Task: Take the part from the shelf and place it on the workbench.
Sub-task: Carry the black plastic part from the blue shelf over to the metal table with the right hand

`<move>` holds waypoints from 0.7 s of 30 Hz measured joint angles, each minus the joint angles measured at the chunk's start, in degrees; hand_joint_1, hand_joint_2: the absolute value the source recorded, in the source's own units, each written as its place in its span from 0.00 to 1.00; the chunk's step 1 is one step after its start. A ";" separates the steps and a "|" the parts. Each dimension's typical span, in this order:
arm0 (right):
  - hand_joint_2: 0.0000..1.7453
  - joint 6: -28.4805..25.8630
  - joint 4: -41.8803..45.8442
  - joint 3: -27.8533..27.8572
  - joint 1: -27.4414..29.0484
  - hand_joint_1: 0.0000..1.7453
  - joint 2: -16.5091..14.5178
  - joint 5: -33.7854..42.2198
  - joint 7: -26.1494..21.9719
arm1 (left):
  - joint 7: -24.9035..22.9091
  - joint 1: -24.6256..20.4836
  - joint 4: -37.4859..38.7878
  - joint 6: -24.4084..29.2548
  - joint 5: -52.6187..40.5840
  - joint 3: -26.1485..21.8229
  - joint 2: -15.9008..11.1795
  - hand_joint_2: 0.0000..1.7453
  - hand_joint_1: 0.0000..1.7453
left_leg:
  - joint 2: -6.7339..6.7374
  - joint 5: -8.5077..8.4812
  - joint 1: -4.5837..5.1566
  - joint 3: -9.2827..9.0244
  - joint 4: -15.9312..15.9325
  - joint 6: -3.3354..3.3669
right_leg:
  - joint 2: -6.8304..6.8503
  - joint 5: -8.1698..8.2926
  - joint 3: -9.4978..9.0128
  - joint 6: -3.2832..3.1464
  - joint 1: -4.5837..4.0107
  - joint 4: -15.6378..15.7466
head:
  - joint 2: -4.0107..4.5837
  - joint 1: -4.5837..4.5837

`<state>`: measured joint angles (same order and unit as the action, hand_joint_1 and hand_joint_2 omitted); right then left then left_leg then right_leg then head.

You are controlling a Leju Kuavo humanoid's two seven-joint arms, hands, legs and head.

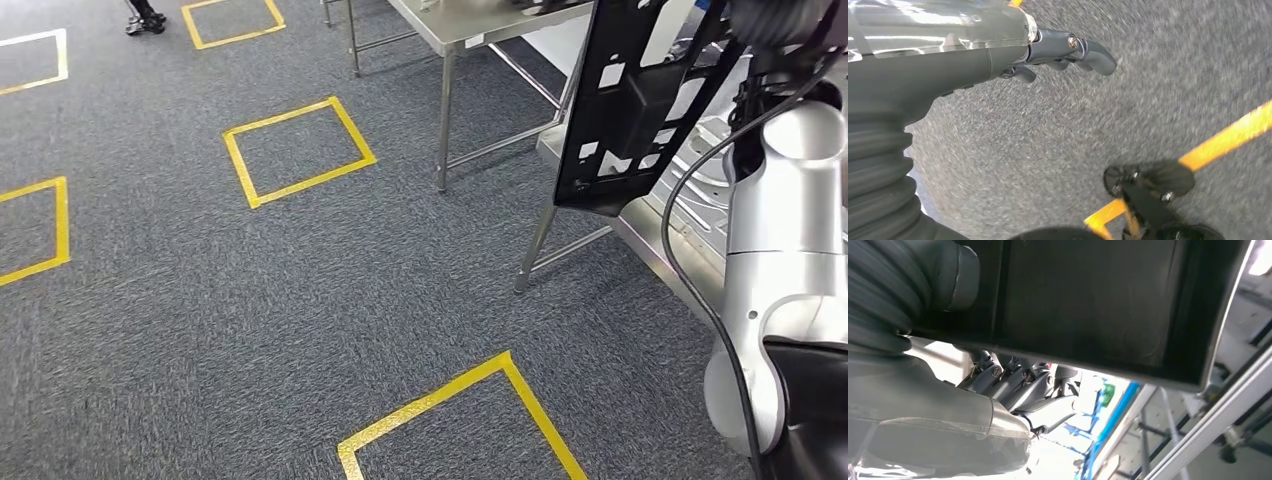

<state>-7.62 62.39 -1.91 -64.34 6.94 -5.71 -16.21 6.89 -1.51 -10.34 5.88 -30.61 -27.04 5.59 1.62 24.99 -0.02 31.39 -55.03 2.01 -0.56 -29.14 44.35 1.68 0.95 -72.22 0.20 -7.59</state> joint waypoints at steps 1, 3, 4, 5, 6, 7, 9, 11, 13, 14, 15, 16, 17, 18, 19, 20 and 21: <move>1.00 -0.08 -0.17 -0.03 0.28 1.00 -0.44 -0.21 -0.22 | -0.18 0.07 0.00 0.17 0.12 -0.08 0.10 1.00 0.00 | 0.90 0.26 -0.08 0.01 -0.27 -0.16 | 0.35 0.60 -0.10 0.27 0.25 -0.02 | 0.00 0.01; 1.00 -0.27 -0.45 -0.14 0.41 1.00 -1.42 -0.59 -0.65 | -0.59 0.13 0.00 0.59 0.42 -0.29 0.41 1.00 0.00 | 2.56 1.00 -0.27 0.02 -1.14 -0.64 | 1.80 3.86 -3.44 0.80 0.66 6.02 | 0.00 0.01; 1.00 -0.37 -0.59 -0.22 0.26 1.00 -1.90 -0.69 -0.80 | -0.84 0.11 0.00 0.87 0.57 -0.44 0.49 1.00 0.00 | 3.24 1.45 -0.19 0.07 -1.63 -0.99 | 3.18 5.03 -5.33 0.81 0.56 9.37 | 0.00 0.01; 1.00 -0.44 -0.74 -0.34 0.04 1.00 -2.42 -0.75 -0.90 | -1.10 0.08 0.00 1.23 0.70 -0.63 0.57 1.00 0.00 | 3.83 1.93 -0.07 0.08 -2.13 -1.37 | 4.16 5.69 -6.66 0.52 0.46 11.83 | -0.01 0.00; 1.00 -0.46 -0.97 -0.46 -0.17 1.00 -2.99 -0.77 -0.96 | -1.39 0.04 0.00 1.64 0.81 -0.86 0.61 1.00 0.00 | 4.37 2.31 0.15 0.01 -2.46 -1.73 | 4.69 5.70 -7.19 0.08 0.30 12.90 | -0.01 -0.01; 1.00 -0.43 -1.31 -0.57 -0.41 1.00 -3.47 -0.77 -0.98 | -1.71 -0.03 0.00 2.04 0.90 -1.10 0.63 1.00 0.00 | 4.94 2.59 0.34 -0.09 -2.60 -2.04 | 4.50 5.45 -7.09 -0.51 0.16 12.77 | -0.01 -0.02; 1.00 -0.20 -2.09 -0.79 -1.11 1.00 -4.47 -0.63 -1.01 | -2.27 -0.18 0.00 2.75 1.01 -1.50 0.73 1.00 0.00 | 5.36 3.13 0.24 -0.35 -2.85 -2.67 | 2.82 5.48 -6.90 -1.41 0.30 12.75 | -0.01 -0.03; 1.00 0.07 -3.01 -1.10 -2.36 1.00 -5.44 -0.39 -1.04 | -2.60 -0.20 0.00 3.22 1.02 -1.78 0.79 1.00 0.00 | 2.60 5.11 -0.28 0.65 -5.46 -3.26 | 1.37 5.60 -6.86 -2.14 0.46 12.81 | 0.00 -0.05; 1.00 0.28 -4.25 -1.54 -3.54 1.00 -6.46 -0.11 -1.07 | -2.67 -0.08 0.00 3.53 1.02 -2.14 0.93 1.00 0.00 | -0.53 8.78 -0.60 3.97 -12.60 -3.53 | -0.04 5.65 -6.85 -2.66 0.37 12.84 | 0.00 -0.11; 1.00 0.36 -4.91 -1.71 -3.88 1.00 -6.87 0.07 -1.08 | -2.68 -0.02 0.00 3.63 1.01 -2.34 1.01 1.00 0.00 | -0.97 10.25 -0.59 6.01 -16.63 -3.54 | -0.83 5.66 -6.86 -2.80 0.22 12.83 | 0.00 -0.13; 1.00 0.39 -5.49 -1.85 -4.06 1.00 -7.16 0.28 -1.09 | -2.69 0.02 0.00 3.70 0.98 -2.52 1.09 1.00 0.00 | -1.13 10.77 -0.58 7.59 -19.37 -3.46 | -1.68 5.67 -6.89 -2.88 0.04 12.81 | 0.00 -0.13; 1.00 0.40 -5.97 -1.95 -4.17 1.00 -7.37 0.45 -1.10 | -2.69 0.04 0.00 3.74 0.92 -2.64 1.13 1.00 0.00 | -1.22 10.09 -0.55 8.29 -20.03 -3.24 | -2.57 5.68 -6.91 -2.91 -0.12 12.80 | 0.00 -0.13; 1.00 0.40 -6.38 -2.01 -4.32 1.00 -7.50 0.56 -1.12 | -2.68 0.06 0.00 3.74 0.86 -2.73 1.16 1.00 0.00 | -1.45 8.36 -0.51 7.96 -18.36 -2.89 | -3.41 5.70 -6.94 -2.91 -0.26 12.79 | 0.00 -0.13; 1.00 0.41 -6.71 -2.05 -4.52 1.00 -7.57 0.61 -1.13 | -2.67 0.10 0.00 3.73 0.80 -2.77 1.19 1.00 0.00 | -2.14 5.96 -0.44 6.77 -14.85 -2.44 | -4.21 5.72 -6.96 -2.89 -0.35 12.78 | 0.00 -0.13; 1.00 0.42 -6.99 -2.08 -4.76 1.00 -7.63 0.62 -1.14 | -2.66 0.14 0.00 3.69 0.75 -2.80 1.19 1.00 0.00 | -3.73 3.80 -0.41 5.26 -10.75 -1.89 | -4.91 5.76 -6.95 -2.84 -0.34 12.78 | -0.01 -0.13; 1.00 0.43 -7.26 -2.09 -5.00 1.00 -7.64 0.63 -1.16 | -2.63 0.24 0.00 3.56 0.71 -2.82 1.21 1.00 0.00 | -5.31 2.25 -0.42 3.89 -7.31 -1.47 | -5.58 5.84 -6.90 -2.70 -0.31 12.77 | -0.01 -0.12; 1.00 0.46 -7.51 -2.11 -5.17 1.00 -7.66 0.64 -1.19 | -2.61 0.33 0.00 3.39 0.66 -2.83 1.22 1.00 0.00 | -6.51 1.44 -0.35 2.92 -5.08 -1.19 | -6.26 5.95 -6.79 -2.46 -0.15 12.78 | -0.01 -0.13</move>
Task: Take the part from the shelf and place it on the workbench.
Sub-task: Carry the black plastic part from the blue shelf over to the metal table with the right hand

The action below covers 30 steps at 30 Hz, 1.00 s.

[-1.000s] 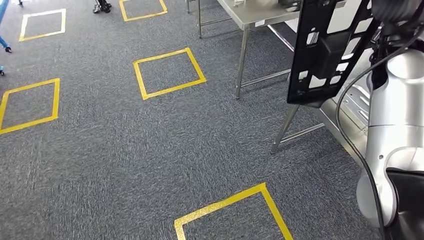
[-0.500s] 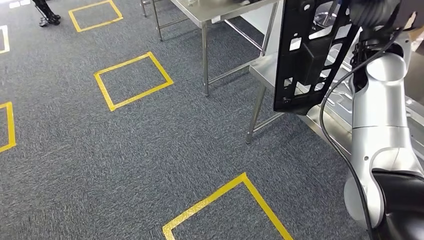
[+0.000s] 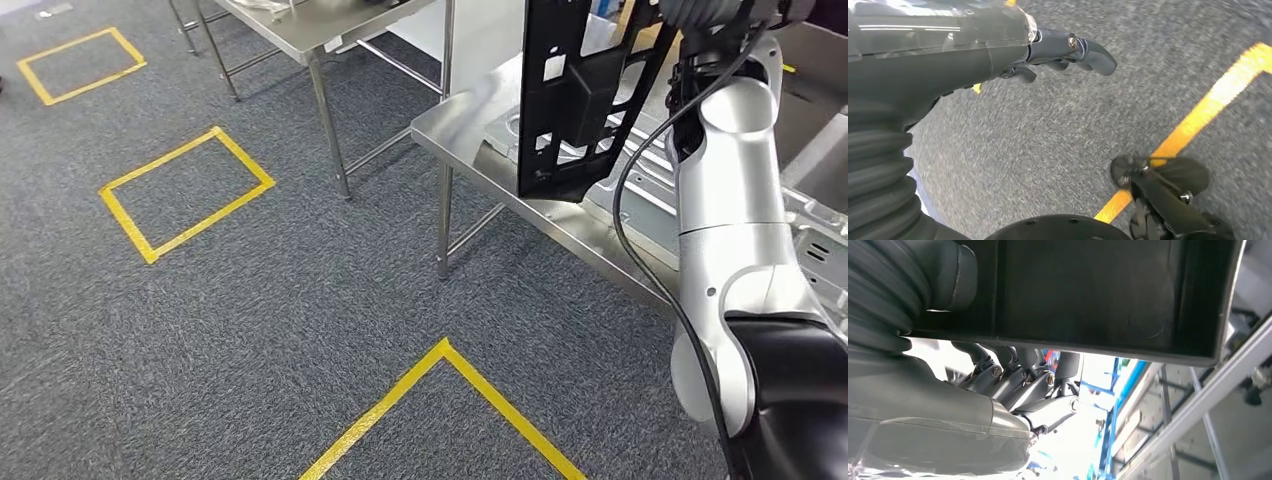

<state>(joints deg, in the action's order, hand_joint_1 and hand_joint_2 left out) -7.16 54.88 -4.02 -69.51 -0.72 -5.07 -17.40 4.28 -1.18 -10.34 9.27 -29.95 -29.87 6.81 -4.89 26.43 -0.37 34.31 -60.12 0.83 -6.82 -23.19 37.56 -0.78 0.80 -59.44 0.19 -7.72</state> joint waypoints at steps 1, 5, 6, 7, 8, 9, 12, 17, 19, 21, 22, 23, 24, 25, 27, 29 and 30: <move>1.00 0.04 -0.22 -0.02 -0.07 1.00 0.00 0.02 -0.02 | 0.02 0.04 0.00 -0.21 -0.07 -0.01 0.01 1.00 0.00 | -0.62 -0.13 0.07 -0.47 0.95 0.16 | -0.72 0.15 0.14 0.36 0.22 0.07 | 0.00 -0.01; 1.00 0.04 -0.59 -0.06 -0.16 1.00 0.63 0.04 -0.25 | 0.23 -0.01 0.00 -0.93 -0.27 -0.02 0.08 1.00 0.00 | 2.32 -0.97 -0.13 -1.45 2.79 0.68 | 0.56 -0.48 1.08 1.68 0.12 -0.86 | -0.01 -0.02; 1.00 -0.02 -0.65 -0.08 -0.15 1.00 0.77 0.04 -0.43 | 0.34 0.04 0.00 -1.07 -0.27 -0.03 0.09 1.00 0.00 | 3.19 -1.23 -0.25 -1.64 3.29 0.88 | 2.67 -1.87 2.13 1.87 -0.05 -3.04 | -0.01 -0.01; 1.00 -0.07 -0.74 -0.09 -0.03 1.00 0.80 0.05 -0.61 | 0.44 0.10 0.00 -1.20 -0.27 -0.03 0.09 1.00 0.00 | 4.07 -1.28 -0.16 -1.71 3.44 1.05 | 4.68 -3.69 3.69 2.08 -0.05 -6.34 | -0.01 0.01; 1.00 -0.11 -0.86 -0.10 0.23 1.00 0.81 0.05 -0.78 | 0.51 0.15 0.00 -1.33 -0.27 -0.03 0.09 1.00 0.00 | 4.94 -1.26 -0.13 -1.70 3.45 1.13 | 5.69 -5.40 5.46 2.33 0.12 -10.05 | 0.00 0.02; 1.00 -0.15 -0.98 -0.11 0.60 1.00 0.84 0.06 -0.90 | 0.55 0.19 0.00 -1.49 -0.27 -0.03 0.09 1.00 0.00 | 5.83 -1.18 -0.13 -1.68 3.41 1.14 | 6.14 -6.43 6.87 2.62 0.33 -13.06 | 0.01 0.03; 1.00 -0.24 -1.18 -0.11 1.47 1.00 1.01 0.06 -1.08 | 0.71 0.20 0.00 -2.30 -0.37 -0.03 0.09 1.00 0.00 | 8.45 -0.70 -0.20 -1.69 2.94 0.81 | 7.36 -3.66 5.02 3.29 0.90 -10.16 | 0.01 0.03; 1.00 -0.64 -1.16 -0.03 1.66 1.00 1.80 0.10 -0.56 | 0.75 -0.05 0.00 -3.28 -0.72 -0.05 -0.16 1.00 0.00 | 11.59 0.68 0.41 -1.84 1.60 -0.74 | 10.38 -0.55 -0.28 1.82 0.11 0.07 | 0.00 0.02; 1.00 -0.69 -1.15 0.06 1.59 1.00 2.36 0.12 -0.06 | 0.61 -0.35 -0.01 -3.61 -0.79 -0.05 -0.32 1.00 0.00 | 11.33 1.25 0.21 -2.02 1.35 -1.44 | 8.87 -0.39 -0.19 1.15 0.36 0.16 | 0.00 0.02; 1.00 -0.64 -1.15 0.09 1.40 1.00 2.58 0.14 0.29 | 0.48 -0.45 -0.02 -3.81 -0.84 -0.07 -0.48 1.00 0.00 | 8.22 3.61 -0.22 -0.82 -1.85 -1.95 | 7.57 -0.17 -0.23 0.47 0.75 0.36 | 0.00 0.00; 1.00 -0.60 -1.18 0.09 1.37 1.00 2.62 0.16 0.36 | 0.46 -0.42 -0.02 -3.87 -0.86 -0.07 -0.55 1.00 0.00 | 6.50 5.45 -0.37 0.59 -5.14 -2.08 | 6.93 -0.12 -0.20 0.25 0.75 0.37 | 0.00 -0.01; 1.00 -0.53 -1.26 0.09 1.43 1.00 2.64 0.19 0.42 | 0.46 -0.36 -0.02 -3.91 -0.87 -0.07 -0.58 1.00 0.00 | 5.67 7.32 -0.41 2.37 -9.12 -2.16 | 6.22 -0.07 -0.14 0.06 0.70 0.37 | 0.01 -0.03; 1.00 -0.42 -1.38 0.09 1.53 1.00 2.64 0.21 0.43 | 0.46 -0.32 -0.02 -3.92 -0.89 -0.07 -0.61 1.00 0.00 | 5.38 8.54 -0.42 4.05 -12.68 -2.21 | 5.39 -0.02 -0.10 -0.04 0.63 0.36 | 0.01 -0.03; 1.00 -0.32 -1.53 0.09 1.63 1.00 2.64 0.23 0.43 | 0.46 -0.30 -0.02 -3.91 -0.91 -0.07 -0.63 1.00 0.00 | 5.29 8.77 -0.41 5.08 -14.72 -2.21 | 4.51 0.03 -0.07 -0.07 0.56 0.34 | 0.01 -0.03; 1.00 -0.14 -1.78 0.09 1.68 1.00 2.64 0.24 0.44 | 0.45 -0.25 -0.02 -3.90 -0.98 -0.07 -0.65 1.00 0.00 | 4.90 5.88 -0.41 4.20 -12.05 -1.89 | 2.65 0.13 -0.09 0.01 0.47 0.28 | 0.01 -0.03; 1.00 -0.08 -1.88 0.09 1.52 1.00 2.66 0.25 0.44 | 0.43 -0.18 -0.02 -3.90 -1.07 -0.08 -0.70 1.00 0.00 | 2.68 1.83 -0.45 0.96 -4.30 -1.28 | 1.03 0.30 0.00 0.29 0.48 0.22 | 0.01 -0.03; 1.00 -0.06 -1.93 0.09 1.41 1.00 2.66 0.26 0.44 | 0.42 -0.13 -0.02 -3.90 -1.09 -0.08 -0.74 1.00 0.00 | 1.46 0.74 -0.48 -0.25 -1.35 -1.03 | 0.31 0.44 0.17 0.55 0.54 0.18 | 0.00 -0.04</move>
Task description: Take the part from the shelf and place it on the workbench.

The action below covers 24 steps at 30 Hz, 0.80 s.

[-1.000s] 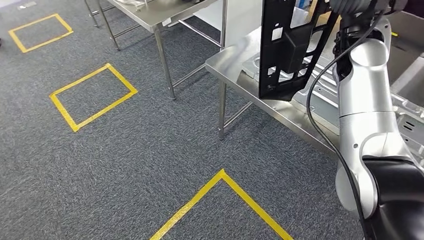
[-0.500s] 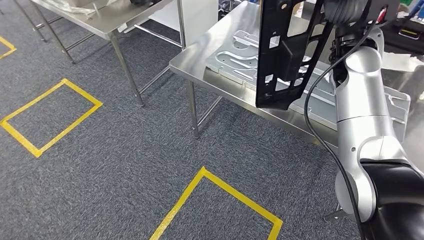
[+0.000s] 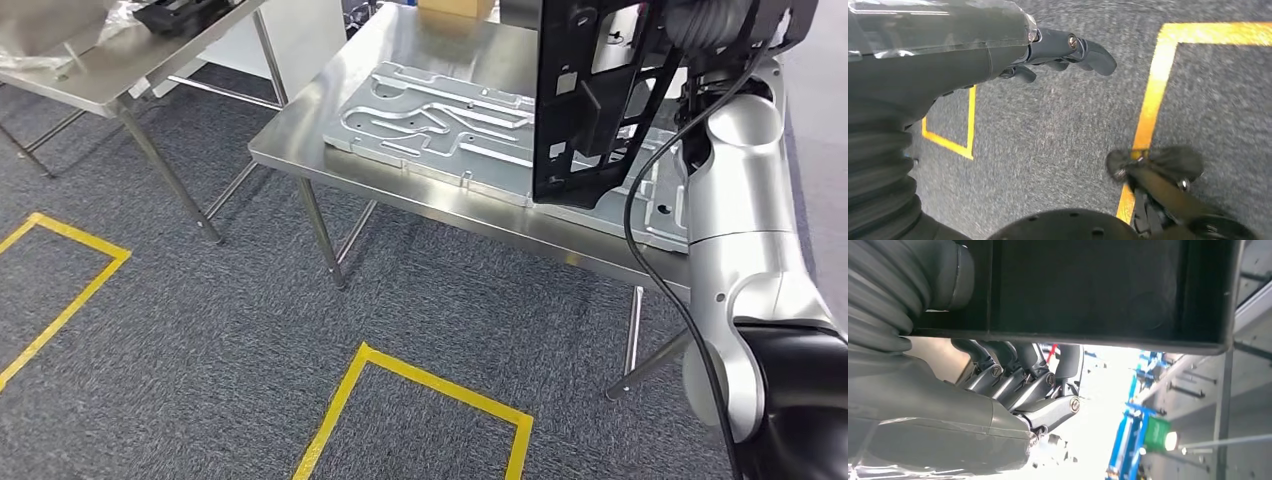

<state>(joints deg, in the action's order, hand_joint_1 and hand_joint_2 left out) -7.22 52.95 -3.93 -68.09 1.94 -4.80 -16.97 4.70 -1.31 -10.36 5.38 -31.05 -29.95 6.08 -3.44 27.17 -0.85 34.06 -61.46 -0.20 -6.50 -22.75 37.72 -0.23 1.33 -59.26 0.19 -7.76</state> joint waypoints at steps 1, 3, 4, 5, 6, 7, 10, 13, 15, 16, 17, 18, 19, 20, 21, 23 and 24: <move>1.00 0.02 -0.09 0.01 -0.06 1.00 0.02 0.03 0.01 | -0.01 0.00 0.00 0.00 -0.02 -0.01 -0.04 1.00 0.00 | -0.85 -0.37 0.06 -0.66 1.59 0.20 | -0.69 0.20 0.22 0.37 0.14 0.03 | 0.00 0.02; 1.00 0.05 -0.31 0.11 -0.08 1.00 0.28 0.09 0.00 | 0.01 -0.13 0.00 0.00 -0.03 -0.01 -0.06 1.00 0.00 | -0.40 -0.47 0.23 -1.01 2.41 0.58 | -2.16 0.76 0.58 1.33 0.39 0.36 | 0.00 0.02; 1.00 0.09 -0.41 0.20 -0.08 1.00 0.48 0.12 -0.02 | 0.05 -0.23 0.00 -0.01 -0.04 -0.01 -0.02 1.00 0.00 | 0.33 -0.76 0.17 -1.17 2.76 0.89 | -2.03 0.89 0.69 1.68 0.41 0.45 | 0.01 0.04; 1.00 0.12 -0.55 0.32 -0.21 1.00 0.77 0.13 -0.05 | 0.14 -0.27 0.00 -0.02 -0.05 -0.02 0.02 1.00 0.00 | 1.08 -1.09 0.09 -1.33 3.22 1.26 | -0.72 0.55 0.98 1.91 0.24 0.01 | 0.01 0.04; 1.00 0.14 -0.73 0.42 -0.47 1.00 1.01 0.14 -0.12 | 0.26 -0.25 0.00 -0.07 -0.08 -0.02 0.05 1.00 0.00 | 1.86 -1.42 0.01 -1.44 3.68 1.64 | 1.21 -0.49 1.73 2.03 0.04 -1.49 | 0.01 0.06; 1.00 0.14 -0.98 0.49 -0.71 1.00 1.19 0.14 -0.19 | 0.40 -0.17 0.00 -0.17 -0.11 -0.03 0.07 1.00 0.00 | 2.62 -1.65 0.01 -1.46 3.96 1.90 | 3.50 -2.20 3.03 2.04 -0.04 -4.37 | 0.01 0.07; 1.00 0.02 -1.98 0.55 -0.90 1.00 1.53 -0.05 -0.36 | 0.81 0.08 0.00 -0.65 -0.26 -0.03 0.05 1.00 0.00 | 4.79 -1.74 0.17 -1.23 3.94 2.14 | 6.09 -6.55 7.56 2.32 0.06 -14.45 | 0.01 0.08; 1.00 -0.25 -2.91 0.62 -0.96 1.00 2.16 -0.33 -0.34 | 1.19 0.01 0.00 -1.31 -0.64 -0.03 0.05 1.00 0.00 | 6.74 -1.49 0.17 -1.18 3.63 1.81 | 7.06 -3.24 4.08 2.55 0.34 -9.28 | 0.01 0.09; 1.00 -0.46 -3.15 0.76 -1.30 1.00 2.65 -0.39 -0.33 | 1.37 -0.07 0.00 -1.65 -0.83 -0.03 -0.05 1.00 0.00 | 7.61 -1.09 0.45 -1.08 3.15 1.27 | 8.42 -1.25 0.02 2.23 0.09 -2.11 | 0.00 0.07; 1.00 -0.56 -3.22 0.86 -1.43 1.00 2.88 -0.42 -0.31 | 1.43 -0.12 0.00 -1.74 -0.85 -0.03 -0.14 1.00 0.00 | 7.93 -0.90 0.63 -1.05 2.96 0.97 | 8.75 -1.03 -0.89 1.93 -0.09 -0.33 | 0.00 0.05; 1.00 -0.63 -3.32 0.98 -1.51 1.00 3.13 -0.43 -0.27 | 1.49 -0.18 0.00 -1.78 -0.86 -0.03 -0.25 1.00 0.00 | 8.25 -0.78 0.80 -1.04 2.89 0.69 | 8.65 -1.23 -1.02 1.56 -0.30 0.16 | 0.00 0.04; 1.00 -0.70 -3.43 1.08 -1.53 1.00 3.35 -0.45 -0.20 | 1.54 -0.23 0.00 -1.80 -0.86 -0.03 -0.31 1.00 0.00 | 8.59 -0.72 0.82 -1.10 2.89 0.43 | 8.12 -1.09 -0.90 1.17 -0.33 0.20 | 0.00 0.03; 1.00 -0.79 -3.51 1.20 -1.56 1.00 3.60 -0.49 -0.14 | 1.64 -0.27 0.00 -1.81 -0.86 -0.03 -0.37 1.00 0.00 | 8.72 -0.55 0.75 -1.09 2.83 0.10 | 7.73 -1.02 -0.87 0.82 -0.28 0.25 | 0.00 0.03; 1.00 -0.87 -3.57 1.28 -1.64 1.00 3.76 -0.55 -0.08 | 1.80 -0.27 0.00 -1.83 -0.85 -0.04 -0.42 1.00 0.00 | 8.25 -0.01 0.61 -0.91 2.29 -0.23 | 7.36 -0.92 -0.83 0.47 -0.19 0.33 | 0.01 0.03; 1.00 -0.94 -3.62 1.33 -1.74 1.00 3.85 -0.62 -0.02 | 1.99 -0.25 0.00 -1.86 -0.79 -0.08 -0.45 1.00 0.00 | 7.33 1.13 0.47 -0.30 0.76 -0.51 | 6.95 -0.80 -0.82 0.13 -0.07 0.42 | 0.01 0.03; 1.00 -1.02 -3.83 1.38 -1.88 1.00 4.00 -0.71 0.10 | 2.31 -0.16 0.00 -2.04 -0.47 -0.28 -0.50 1.00 0.00 | 4.99 4.87 0.29 2.43 -5.69 -0.83 | 6.01 -0.68 -0.75 -0.31 -0.03 0.48 | 0.00 0.04; 1.00 -1.02 -4.03 1.42 -1.89 1.00 4.14 -0.70 0.17 | 2.37 -0.13 0.00 -2.22 -0.23 -0.46 -0.50 1.00 0.00 | 4.36 6.59 0.28 4.22 -9.68 -0.85 | 5.42 -0.64 -0.70 -0.43 -0.11 0.47 | 0.00 0.04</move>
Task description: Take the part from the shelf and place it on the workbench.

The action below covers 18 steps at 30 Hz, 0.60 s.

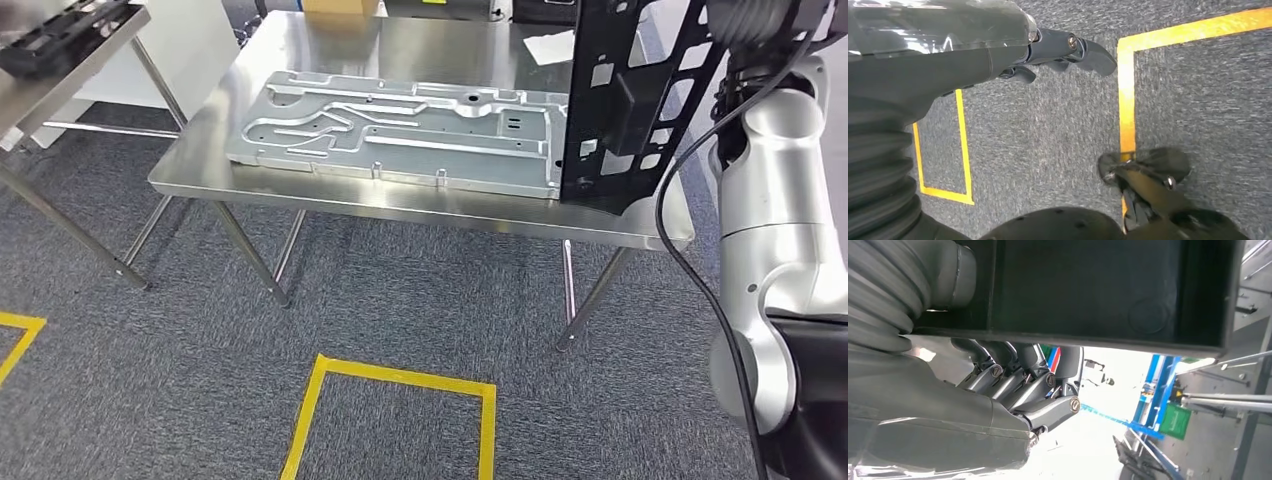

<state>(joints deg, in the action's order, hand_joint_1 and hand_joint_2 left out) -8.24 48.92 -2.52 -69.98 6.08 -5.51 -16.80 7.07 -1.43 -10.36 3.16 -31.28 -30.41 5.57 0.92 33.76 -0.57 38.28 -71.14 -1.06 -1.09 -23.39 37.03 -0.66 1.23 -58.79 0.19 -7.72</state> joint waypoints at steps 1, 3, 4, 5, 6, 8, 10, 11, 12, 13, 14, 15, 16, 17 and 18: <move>1.00 -0.01 -0.22 0.04 0.01 1.00 0.15 -0.01 0.07 | 0.00 0.04 0.00 -0.24 0.27 -0.23 0.00 1.00 0.00 | -0.29 0.90 0.01 1.38 -3.00 0.05 | -0.63 0.02 0.02 -0.05 -0.11 -0.01 | 0.00 -0.01; 1.00 -0.07 -0.61 0.27 0.02 1.00 0.63 -0.03 0.21 | -0.08 0.10 0.00 -0.69 0.63 -0.68 0.00 1.00 0.00 | -0.61 -0.69 0.02 1.51 -2.97 0.46 | -1.89 0.06 -0.02 -0.09 -0.32 -0.05 | 0.01 -0.01; 1.00 -0.14 -0.70 0.46 0.02 1.00 0.88 -0.08 0.26 | -0.06 0.11 0.00 -0.81 0.71 -0.84 0.00 1.00 0.00 | -0.88 -2.78 0.05 0.16 0.17 0.84 | -2.36 0.07 -0.09 -0.09 -0.42 -0.08 | 0.00 -0.01; 1.00 -0.20 -0.75 0.71 0.00 1.00 1.21 -0.19 0.31 | 0.00 0.09 0.00 -0.79 0.72 -0.96 -0.02 1.00 0.00 | -1.41 -4.85 0.16 -1.61 4.29 1.33 | -2.73 0.08 -0.14 -0.07 -0.50 -0.10 | 0.00 -0.01; 1.00 -0.20 -0.78 0.99 -0.03 1.00 1.56 -0.35 0.35 | 0.08 0.03 0.00 -0.70 0.73 -1.08 -0.04 1.00 0.00 | -1.89 -6.33 0.25 -3.20 7.98 1.72 | -3.06 0.11 -0.10 0.02 -0.59 -0.16 | 0.00 0.00; 1.00 -0.07 -0.85 1.46 -0.05 1.00 2.21 -0.69 0.59 | 0.04 -0.24 0.00 -0.49 0.86 -1.36 -0.03 1.00 0.00 | -2.42 -7.34 0.52 -4.77 11.81 2.21 | -3.64 0.33 0.16 0.50 -0.55 -0.17 | 0.01 0.01; 1.00 0.22 -1.01 1.74 -0.01 1.00 2.75 -1.02 1.05 | -0.57 -0.55 0.00 -0.57 1.05 -1.71 0.12 1.00 0.00 | -2.22 -7.43 0.61 -4.86 12.26 2.02 | -3.97 0.42 0.38 0.72 -0.42 -0.15 | 0.01 0.01; 1.00 0.36 -1.14 1.82 -0.01 1.00 2.94 -1.26 1.32 | -0.98 -0.67 0.00 -0.69 1.11 -1.91 0.18 1.00 0.00 | -2.18 -7.50 0.67 -4.86 12.38 1.99 | -3.99 0.45 0.41 0.79 -0.37 -0.11 | 0.01 0.01; 1.00 0.46 -1.29 1.89 -0.06 1.00 3.16 -1.57 1.59 | -1.34 -0.75 0.00 -0.89 1.13 -2.09 0.22 1.00 0.00 | -2.19 -7.59 0.73 -4.83 12.44 1.99 | -3.96 0.48 0.42 0.84 -0.34 -0.06 | 0.00 0.01; 1.00 0.56 -1.48 1.95 -0.22 1.00 3.38 -1.87 1.91 | -1.59 -0.83 0.00 -1.14 1.14 -2.24 0.22 1.00 0.00 | -2.24 -7.67 0.81 -4.76 12.43 2.17 | -3.90 0.60 0.42 1.04 -0.27 0.05 | 0.00 0.01; 1.00 0.66 -1.71 1.98 -0.51 1.00 3.56 -2.17 2.28 | -1.73 -0.89 0.00 -1.41 1.12 -2.35 0.22 1.00 0.00 | -2.32 -7.78 0.87 -4.67 12.41 2.36 | -3.80 0.71 0.42 1.23 -0.23 0.17 | 0.00 0.01; 1.00 0.81 -1.98 2.03 -0.99 1.00 3.79 -2.44 2.69 | -1.78 -0.93 0.00 -1.74 1.09 -2.42 0.23 1.00 0.00 | -2.43 -7.90 0.90 -4.55 12.41 2.51 | -3.66 0.78 0.43 1.35 -0.19 0.27 | 0.00 0.01; 1.00 0.98 -2.27 2.09 -1.63 1.00 4.03 -2.69 3.22 | -1.78 -0.94 0.00 -2.02 1.03 -2.48 0.24 1.00 0.00 | -2.55 -8.00 0.93 -4.44 12.41 2.62 | -3.51 0.85 0.45 1.45 -0.15 0.34 | 0.00 0.01; 1.00 1.17 -2.57 2.16 -2.37 1.00 4.22 -2.93 3.79 | -1.72 -0.93 0.00 -2.28 0.95 -2.53 0.24 1.00 0.00 | -2.65 -8.06 0.94 -4.36 12.41 2.68 | -3.39 0.90 0.46 1.52 -0.12 0.39 | 0.00 0.01; 1.00 1.38 -2.89 2.21 -3.14 1.00 4.38 -3.19 4.40 | -1.61 -0.90 0.00 -2.51 0.87 -2.58 0.26 1.00 0.00 | -2.72 -8.10 0.96 -4.31 12.40 2.71 | -3.32 0.94 0.46 1.57 -0.10 0.42 | 0.01 0.01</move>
<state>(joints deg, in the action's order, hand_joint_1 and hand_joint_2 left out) -6.86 46.03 -0.31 -73.13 10.46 -8.69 -12.40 5.46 -2.33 -10.36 0.65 -30.40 -33.00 5.83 -1.79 25.66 0.39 33.97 -58.74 1.65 -4.40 -22.45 37.49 0.91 1.13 -58.36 0.20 -7.72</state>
